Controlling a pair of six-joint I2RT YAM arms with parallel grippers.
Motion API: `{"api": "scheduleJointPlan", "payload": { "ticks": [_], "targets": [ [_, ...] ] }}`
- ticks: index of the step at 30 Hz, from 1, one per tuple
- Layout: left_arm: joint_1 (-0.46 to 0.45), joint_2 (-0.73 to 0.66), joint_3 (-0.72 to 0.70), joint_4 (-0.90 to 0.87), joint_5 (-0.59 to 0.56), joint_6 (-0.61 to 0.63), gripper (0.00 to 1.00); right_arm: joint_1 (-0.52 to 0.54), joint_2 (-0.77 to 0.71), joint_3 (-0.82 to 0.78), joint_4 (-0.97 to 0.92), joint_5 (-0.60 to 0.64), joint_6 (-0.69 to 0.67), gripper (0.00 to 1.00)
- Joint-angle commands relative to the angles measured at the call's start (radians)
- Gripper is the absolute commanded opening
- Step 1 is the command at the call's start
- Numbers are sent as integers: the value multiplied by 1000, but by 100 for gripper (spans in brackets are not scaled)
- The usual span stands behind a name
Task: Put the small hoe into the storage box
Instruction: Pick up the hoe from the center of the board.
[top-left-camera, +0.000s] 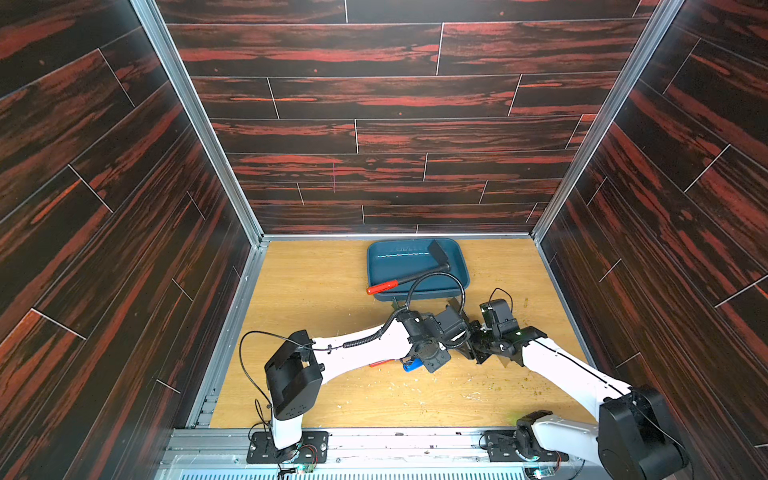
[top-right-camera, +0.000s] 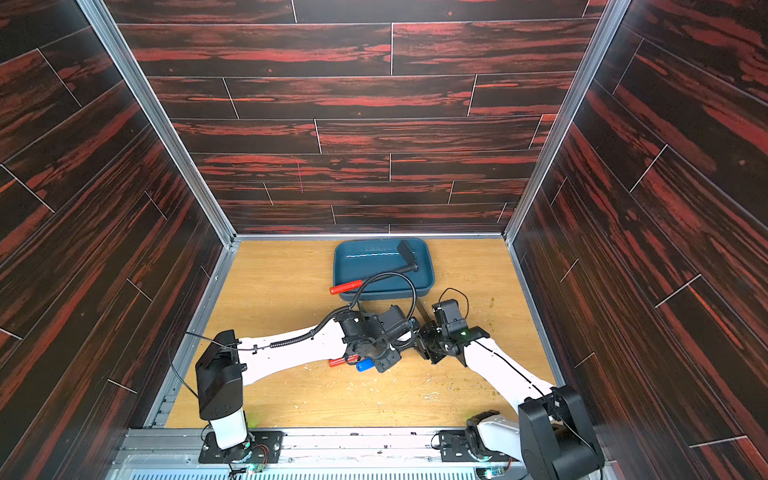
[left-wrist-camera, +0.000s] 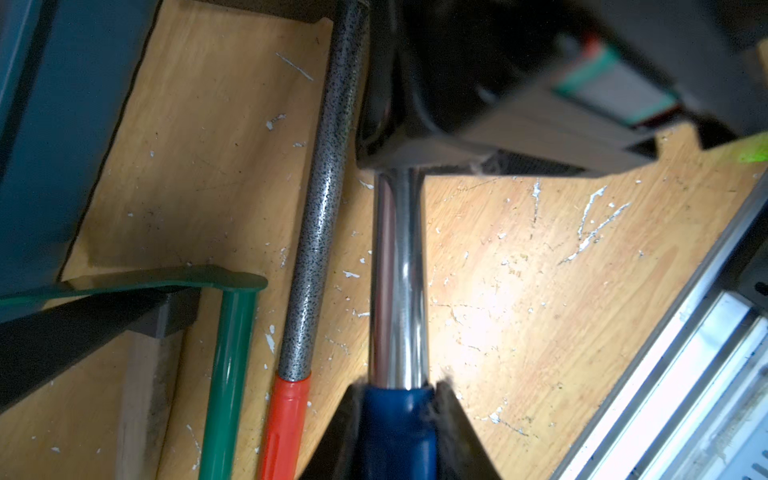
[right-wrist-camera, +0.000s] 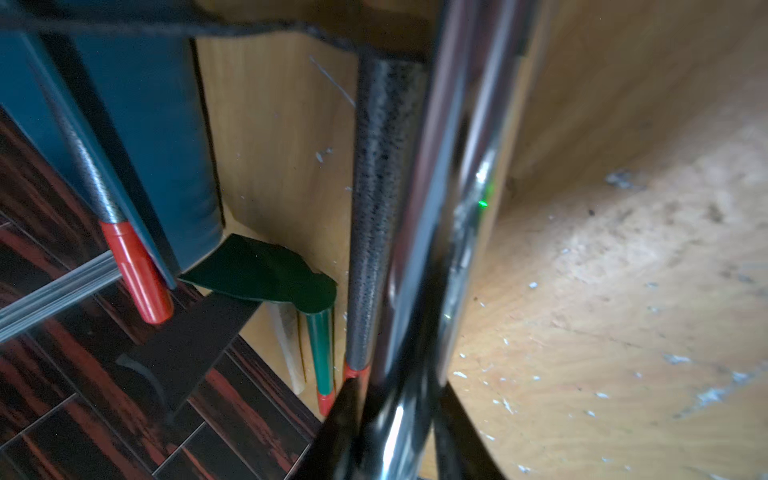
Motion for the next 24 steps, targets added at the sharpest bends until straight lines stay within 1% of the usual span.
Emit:
{"api": "scheduleJointPlan", "payload": {
  "ticks": [1,2,6,10,17,24],
  "targets": [
    [-3,-8,41,14,-3,-5,0,7,22,-18,-2,12,-5,24],
    [-4,-7,43,11,-2,-4,0,7,24,-19,-1,11,-4,23],
    [-4,-3,41,12,-5,-4,0,7,19,-21,-5,16,-4,9],
    [-4,-3,41,10,-5,-5,0,7,6,-12,-31,27,-5,1],
    [-4,-17,10,29,22,-10,0,7,-51,35,-118,91,-39,0],
    [-4,-9,-1,39,40,-19,0,7,-68,77,-159,120,-60,0]
  ]
}}
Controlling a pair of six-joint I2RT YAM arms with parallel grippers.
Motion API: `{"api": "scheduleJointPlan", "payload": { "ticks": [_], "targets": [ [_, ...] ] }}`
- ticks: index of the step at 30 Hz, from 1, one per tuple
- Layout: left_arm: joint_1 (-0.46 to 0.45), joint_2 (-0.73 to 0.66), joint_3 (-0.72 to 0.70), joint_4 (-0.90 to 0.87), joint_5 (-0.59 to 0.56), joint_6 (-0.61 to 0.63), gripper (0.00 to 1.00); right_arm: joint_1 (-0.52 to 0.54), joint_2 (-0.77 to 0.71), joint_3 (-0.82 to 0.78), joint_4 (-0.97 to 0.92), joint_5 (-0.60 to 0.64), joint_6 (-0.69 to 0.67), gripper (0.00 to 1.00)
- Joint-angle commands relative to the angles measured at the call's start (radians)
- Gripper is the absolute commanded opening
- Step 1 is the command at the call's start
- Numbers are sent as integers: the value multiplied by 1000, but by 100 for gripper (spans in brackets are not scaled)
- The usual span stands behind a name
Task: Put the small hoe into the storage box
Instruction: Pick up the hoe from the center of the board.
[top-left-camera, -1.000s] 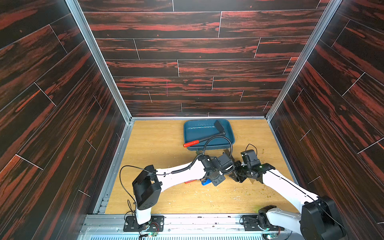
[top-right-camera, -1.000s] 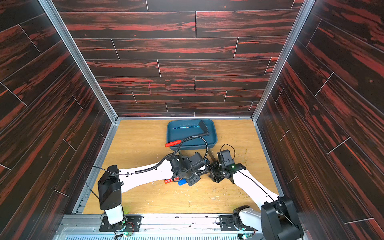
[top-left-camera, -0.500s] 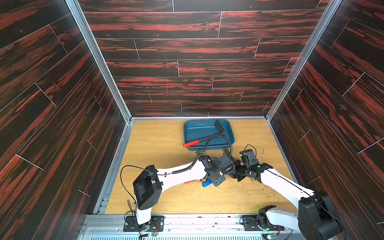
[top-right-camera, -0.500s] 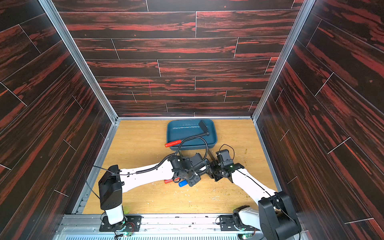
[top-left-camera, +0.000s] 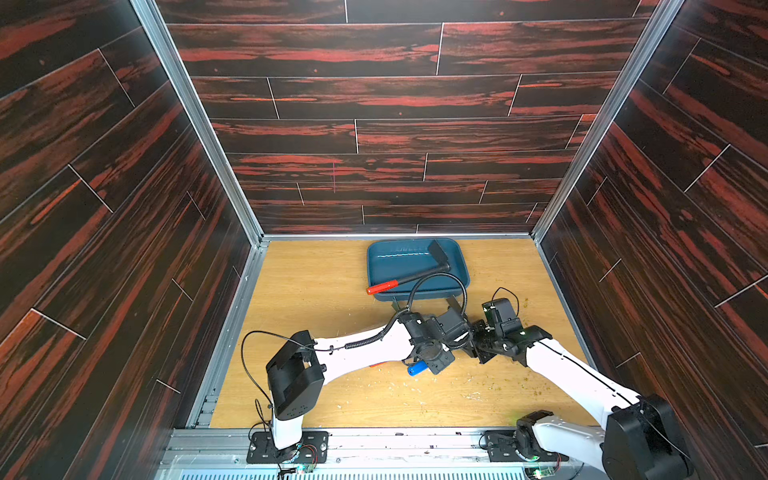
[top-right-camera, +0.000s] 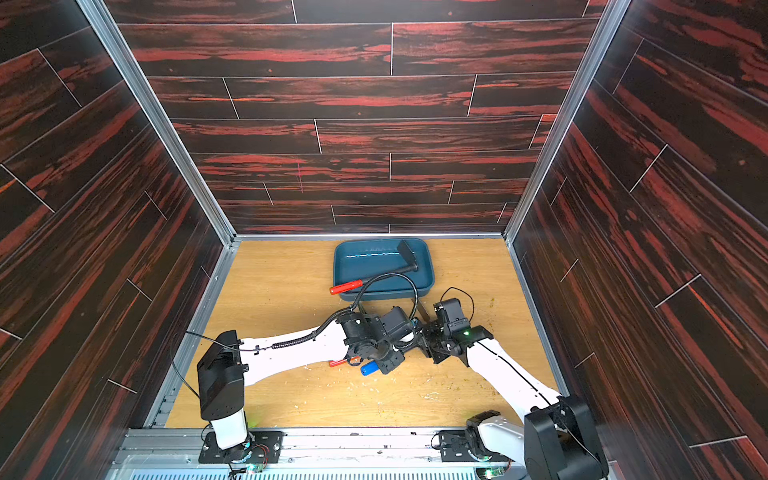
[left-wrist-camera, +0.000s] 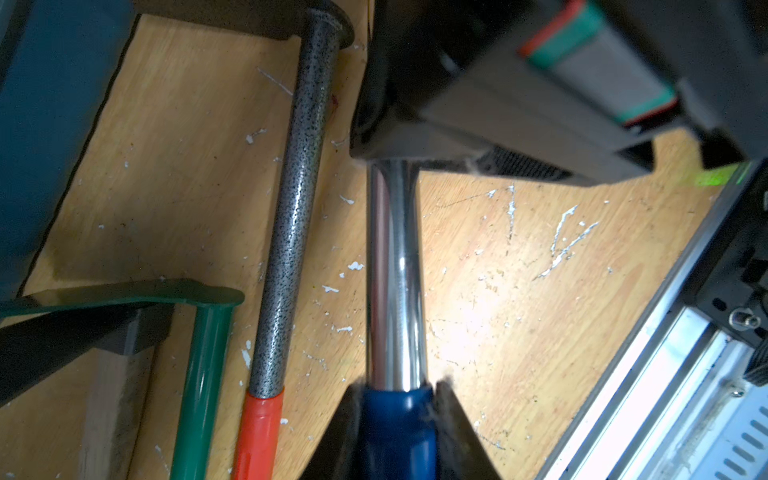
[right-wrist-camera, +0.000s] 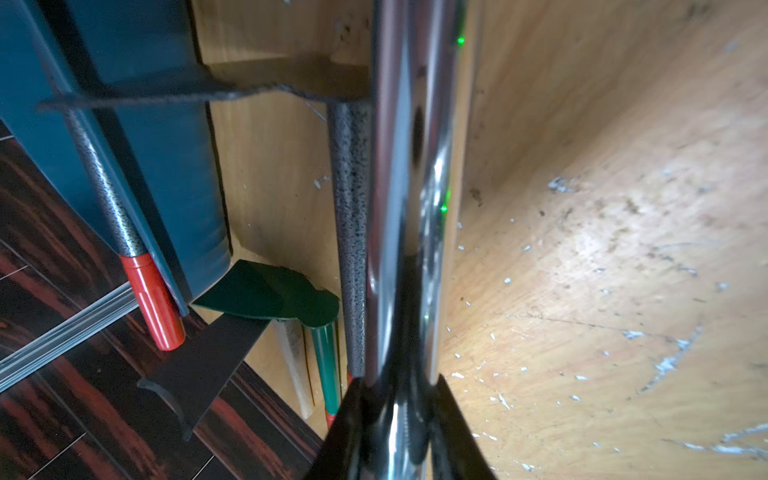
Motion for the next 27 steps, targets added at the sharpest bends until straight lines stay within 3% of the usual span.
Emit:
{"api": "scheduleJointPlan", "payload": {
  "ticks": [1,10,27],
  "targets": [
    [4,-14,-3,0,12,8,3,6,-21,41,-56,35,-84,0],
    [4,-8,-15,28,29,-8,23,6,-31,63,-80,55,-95,0],
    [4,-25,-32,48,29,-19,41,6,-36,78,-98,66,-104,0]
  ]
}}
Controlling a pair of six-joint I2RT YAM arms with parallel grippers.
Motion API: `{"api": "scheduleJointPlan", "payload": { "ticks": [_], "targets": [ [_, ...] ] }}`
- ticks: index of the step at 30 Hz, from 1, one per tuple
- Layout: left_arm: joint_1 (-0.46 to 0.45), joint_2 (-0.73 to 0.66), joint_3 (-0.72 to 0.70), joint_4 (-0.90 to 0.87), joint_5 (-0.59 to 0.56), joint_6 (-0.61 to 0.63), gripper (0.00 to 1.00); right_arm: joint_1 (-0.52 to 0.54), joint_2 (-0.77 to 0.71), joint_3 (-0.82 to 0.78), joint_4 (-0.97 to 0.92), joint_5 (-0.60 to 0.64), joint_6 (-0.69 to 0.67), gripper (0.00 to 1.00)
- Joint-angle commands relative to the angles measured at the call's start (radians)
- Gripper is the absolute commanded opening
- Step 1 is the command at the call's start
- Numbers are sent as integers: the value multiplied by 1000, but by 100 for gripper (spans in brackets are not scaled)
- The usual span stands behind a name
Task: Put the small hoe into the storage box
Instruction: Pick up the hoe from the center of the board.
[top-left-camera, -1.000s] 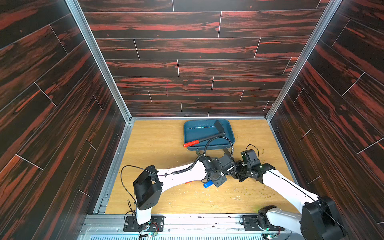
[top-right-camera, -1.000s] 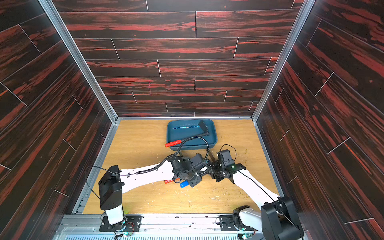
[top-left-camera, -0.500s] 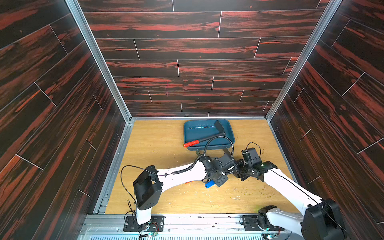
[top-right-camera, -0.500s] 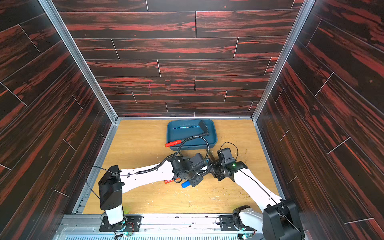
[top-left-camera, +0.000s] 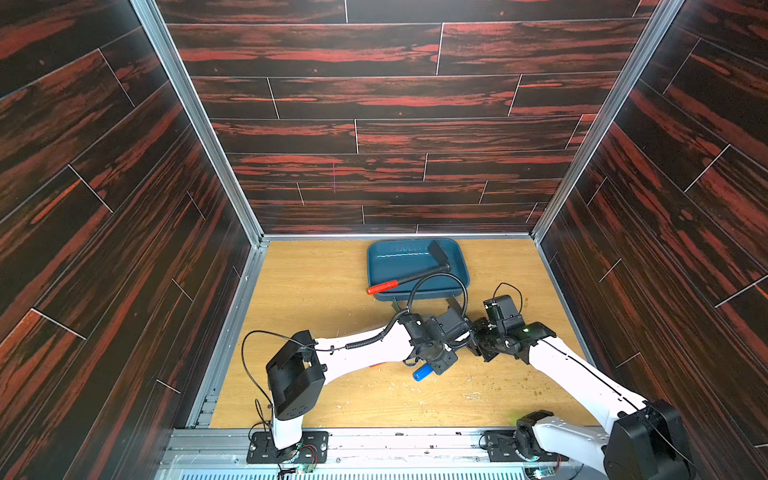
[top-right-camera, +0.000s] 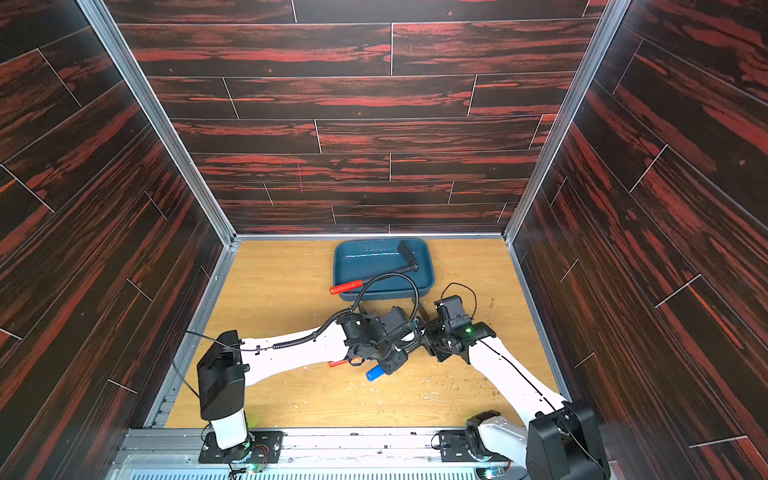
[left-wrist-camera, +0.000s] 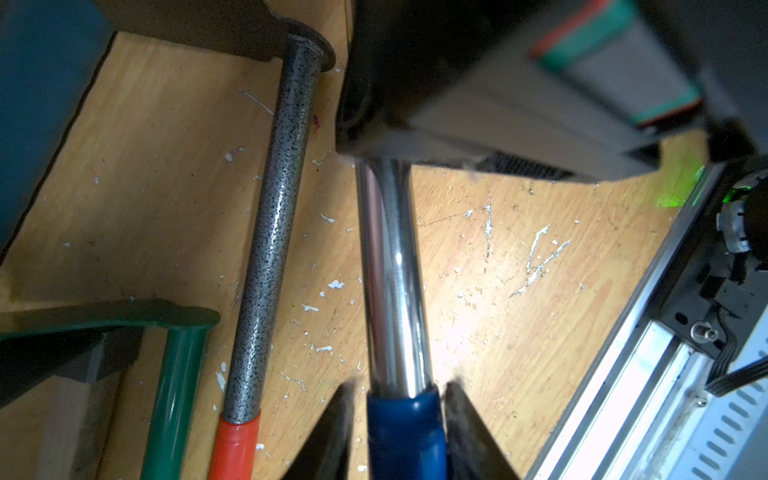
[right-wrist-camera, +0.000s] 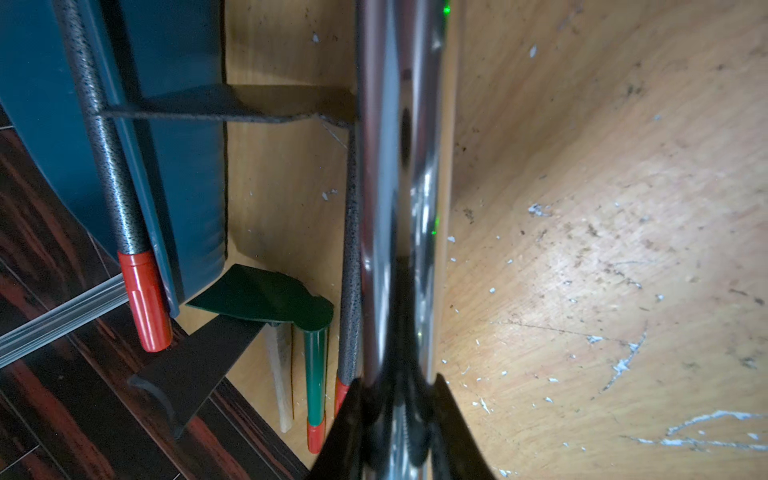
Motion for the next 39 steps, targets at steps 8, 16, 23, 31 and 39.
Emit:
{"api": "scheduleJointPlan", "payload": {
  "ticks": [8,16,23,31,39],
  "targets": [
    [4,-12,-3,-32,-12,-9,49,6,-27,40,-35,24,-25,0],
    [4,-33,-35,1,2,-34,55,6,-51,42,-45,51,-16,0],
    [3,-30,-42,18,12,-48,55,5,-79,49,-61,73,-13,0],
    [3,-20,-57,42,24,-61,53,7,-88,59,-61,67,-12,0],
    [3,-11,-45,38,30,-59,43,8,-86,63,-63,67,-19,0]
  ]
}}
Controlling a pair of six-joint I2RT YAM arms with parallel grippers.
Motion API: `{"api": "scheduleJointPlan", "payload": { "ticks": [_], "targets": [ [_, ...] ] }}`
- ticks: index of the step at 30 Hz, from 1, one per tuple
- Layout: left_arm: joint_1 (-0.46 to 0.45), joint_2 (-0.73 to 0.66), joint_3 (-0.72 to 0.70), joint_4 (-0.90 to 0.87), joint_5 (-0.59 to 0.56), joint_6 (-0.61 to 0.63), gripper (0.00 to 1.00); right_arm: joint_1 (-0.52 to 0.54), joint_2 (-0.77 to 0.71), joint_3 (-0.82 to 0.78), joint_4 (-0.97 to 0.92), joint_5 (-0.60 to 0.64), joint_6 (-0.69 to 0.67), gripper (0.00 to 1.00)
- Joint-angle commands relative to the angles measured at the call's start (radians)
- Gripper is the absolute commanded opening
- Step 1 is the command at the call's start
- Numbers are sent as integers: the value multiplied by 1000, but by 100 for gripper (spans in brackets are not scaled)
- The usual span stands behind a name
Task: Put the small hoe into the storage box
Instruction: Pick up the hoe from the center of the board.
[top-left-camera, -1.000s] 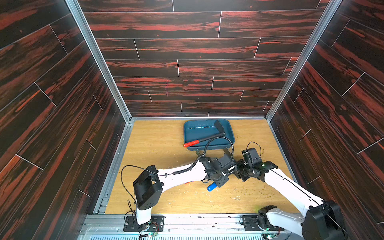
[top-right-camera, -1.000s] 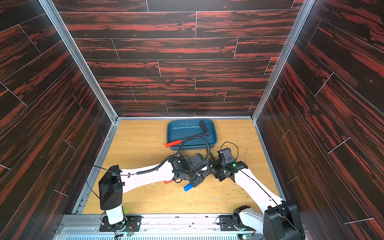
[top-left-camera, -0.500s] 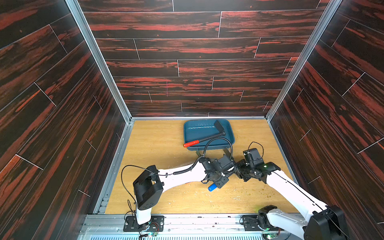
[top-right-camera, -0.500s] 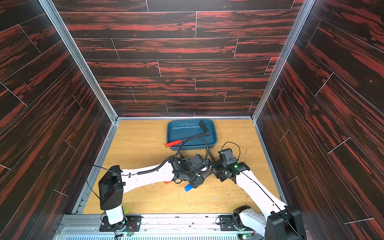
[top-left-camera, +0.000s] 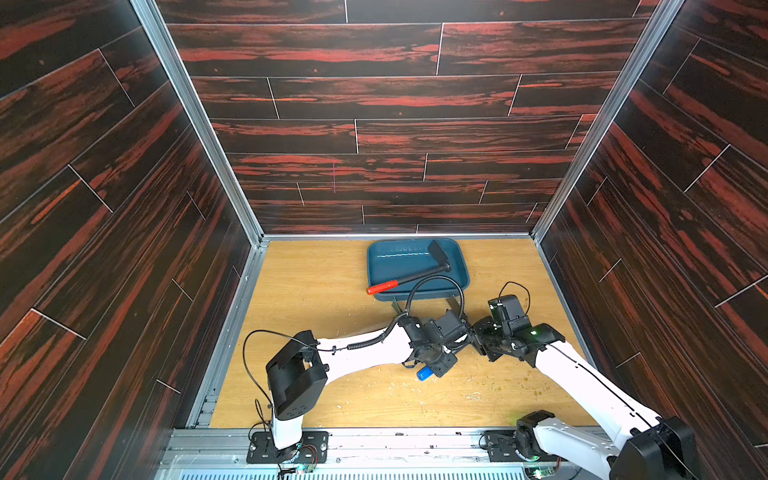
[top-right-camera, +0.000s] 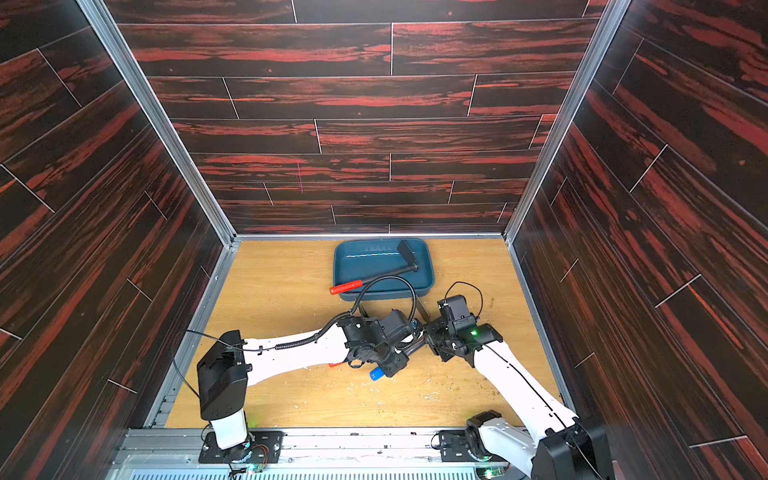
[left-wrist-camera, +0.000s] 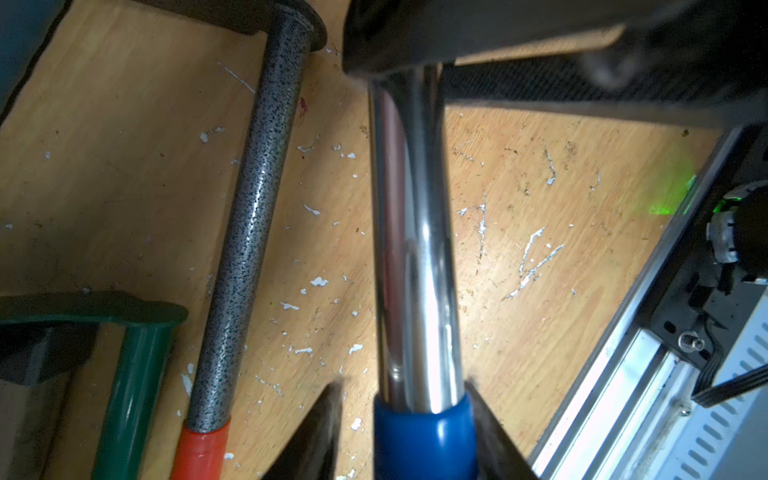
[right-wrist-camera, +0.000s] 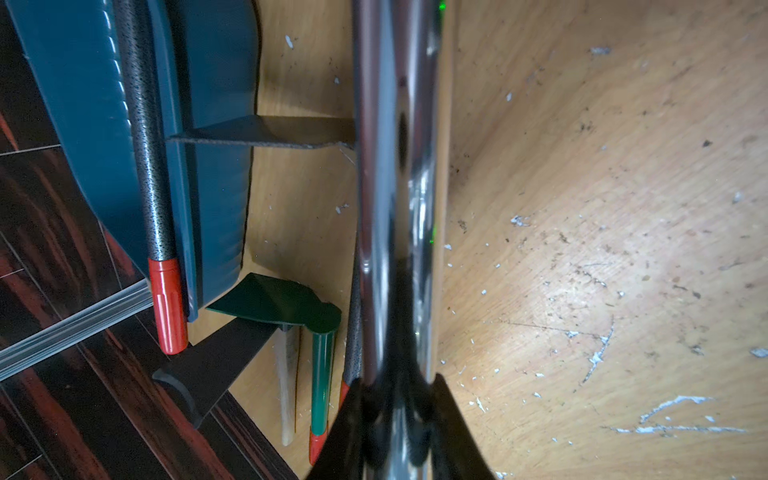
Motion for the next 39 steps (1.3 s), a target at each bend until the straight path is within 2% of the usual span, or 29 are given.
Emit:
{"api": "scheduleJointPlan", "payload": {
  "ticks": [1,5,8,11,12,17,34,39],
  "targets": [
    [3,-11,2,-13,-1,-1,40,7,-14,36,2,2,-19,0],
    [3,-7,20,-30,2,5,24,7,-17,38,2,7,-28,0],
    [4,-9,25,-37,-2,8,17,7,-21,36,7,11,-39,0],
    [3,-14,31,-48,-13,12,2,7,-20,41,9,17,-54,0],
    [3,-16,32,-49,-15,15,0,7,-20,42,8,19,-59,0],
    [3,-36,37,-47,-23,21,0,7,-14,53,-4,27,-86,1],
    [3,-63,51,-43,-57,50,0,6,-32,111,-17,62,-192,41],
    [3,-65,63,-41,-63,67,0,7,-35,111,-17,61,-194,42]
  ]
}}
